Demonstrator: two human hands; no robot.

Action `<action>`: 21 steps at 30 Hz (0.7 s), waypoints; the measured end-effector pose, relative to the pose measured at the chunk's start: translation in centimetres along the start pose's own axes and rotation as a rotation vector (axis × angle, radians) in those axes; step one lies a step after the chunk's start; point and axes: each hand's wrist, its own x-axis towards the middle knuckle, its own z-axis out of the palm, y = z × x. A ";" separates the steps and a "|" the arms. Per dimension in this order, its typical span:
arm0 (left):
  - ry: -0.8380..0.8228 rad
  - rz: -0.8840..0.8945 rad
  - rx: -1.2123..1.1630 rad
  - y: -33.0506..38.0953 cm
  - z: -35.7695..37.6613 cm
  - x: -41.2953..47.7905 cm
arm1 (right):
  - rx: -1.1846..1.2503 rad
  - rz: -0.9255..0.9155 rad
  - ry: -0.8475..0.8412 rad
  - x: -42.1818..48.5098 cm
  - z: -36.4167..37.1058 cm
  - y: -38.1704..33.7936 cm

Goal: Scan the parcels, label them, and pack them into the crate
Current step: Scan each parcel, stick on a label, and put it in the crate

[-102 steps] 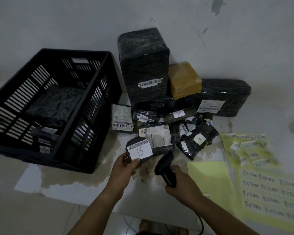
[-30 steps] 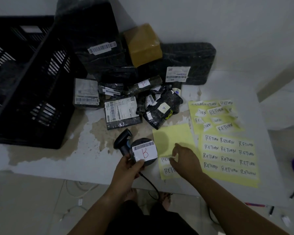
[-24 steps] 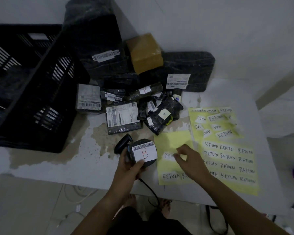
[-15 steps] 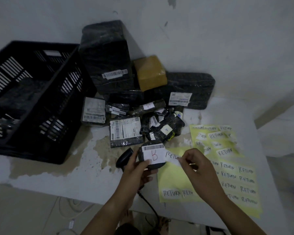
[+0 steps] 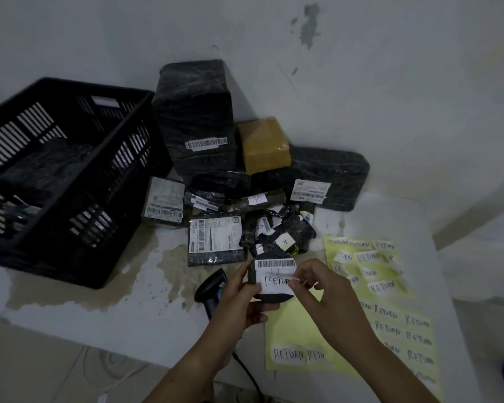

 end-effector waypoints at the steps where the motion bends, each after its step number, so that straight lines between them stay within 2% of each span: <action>1: -0.001 0.007 0.001 0.2 0.0 0.0 | -0.018 0.000 -0.004 0.2 0.1 0.0; 9: 0.001 0.034 -0.024 1.0 0.0 -0.4 | -0.200 -0.082 0.022 1.0 0.6 -0.2; 17: -0.013 0.147 0.132 0.9 0.3 -0.9 | -0.280 -0.138 0.116 1.0 1.1 -0.6; 19: -0.005 0.154 0.133 0.8 0.4 -1.0 | -0.239 -0.106 0.162 0.7 1.3 -0.5; 21: 0.015 0.147 0.115 0.7 0.3 -1.0 | -0.096 0.022 0.216 0.5 1.3 -0.5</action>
